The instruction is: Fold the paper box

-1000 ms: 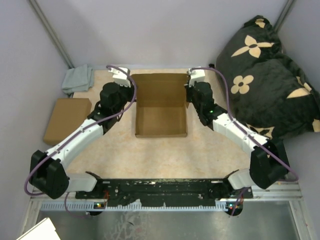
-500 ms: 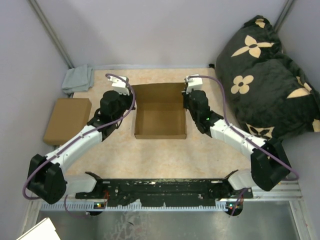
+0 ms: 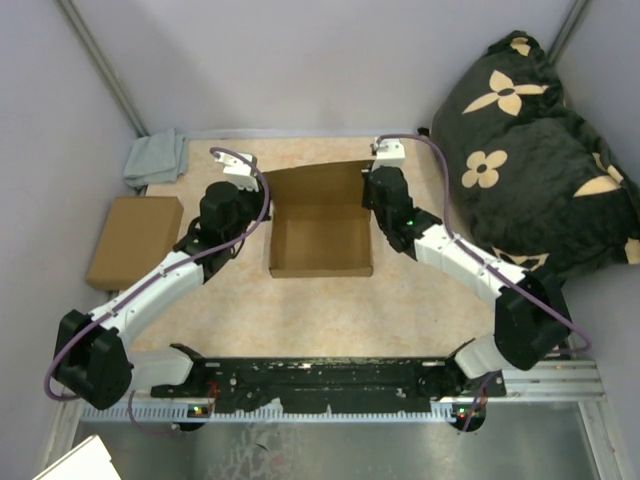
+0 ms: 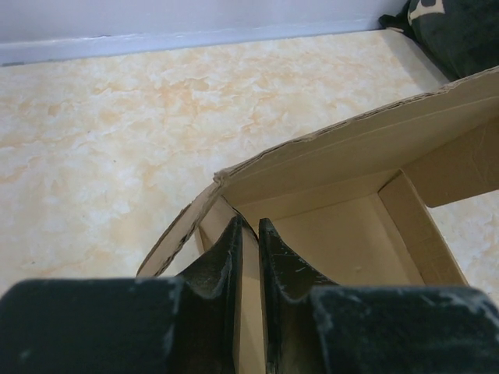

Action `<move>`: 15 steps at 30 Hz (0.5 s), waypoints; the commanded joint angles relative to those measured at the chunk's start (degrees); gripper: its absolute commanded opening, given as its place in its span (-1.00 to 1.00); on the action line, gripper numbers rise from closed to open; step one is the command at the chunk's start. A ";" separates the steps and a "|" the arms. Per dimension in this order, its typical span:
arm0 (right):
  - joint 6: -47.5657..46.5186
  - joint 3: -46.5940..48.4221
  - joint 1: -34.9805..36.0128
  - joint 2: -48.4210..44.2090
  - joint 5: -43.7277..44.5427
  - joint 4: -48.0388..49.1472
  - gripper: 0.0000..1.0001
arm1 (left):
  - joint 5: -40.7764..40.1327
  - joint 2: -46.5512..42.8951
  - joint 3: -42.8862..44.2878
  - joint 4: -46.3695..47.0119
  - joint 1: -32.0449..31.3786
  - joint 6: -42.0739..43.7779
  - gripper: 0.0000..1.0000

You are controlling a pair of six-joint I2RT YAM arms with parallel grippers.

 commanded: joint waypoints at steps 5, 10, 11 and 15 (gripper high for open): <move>6.98 8.62 2.55 4.91 -5.00 -0.28 -0.83 | 6.38 -0.36 2.19 -1.96 -2.21 -0.56 -0.66; 7.20 5.98 2.55 3.42 -5.92 -0.65 -0.82 | 6.39 -0.26 2.55 -3.11 -2.19 -0.12 -0.65; 7.08 4.83 2.55 2.64 -6.30 -0.31 -0.81 | 6.50 -0.23 2.50 -3.29 -2.19 -0.12 -0.65; 7.02 1.06 2.56 -0.04 -7.05 -1.01 -0.76 | 7.52 -0.24 2.27 -4.29 -2.30 -0.34 -0.63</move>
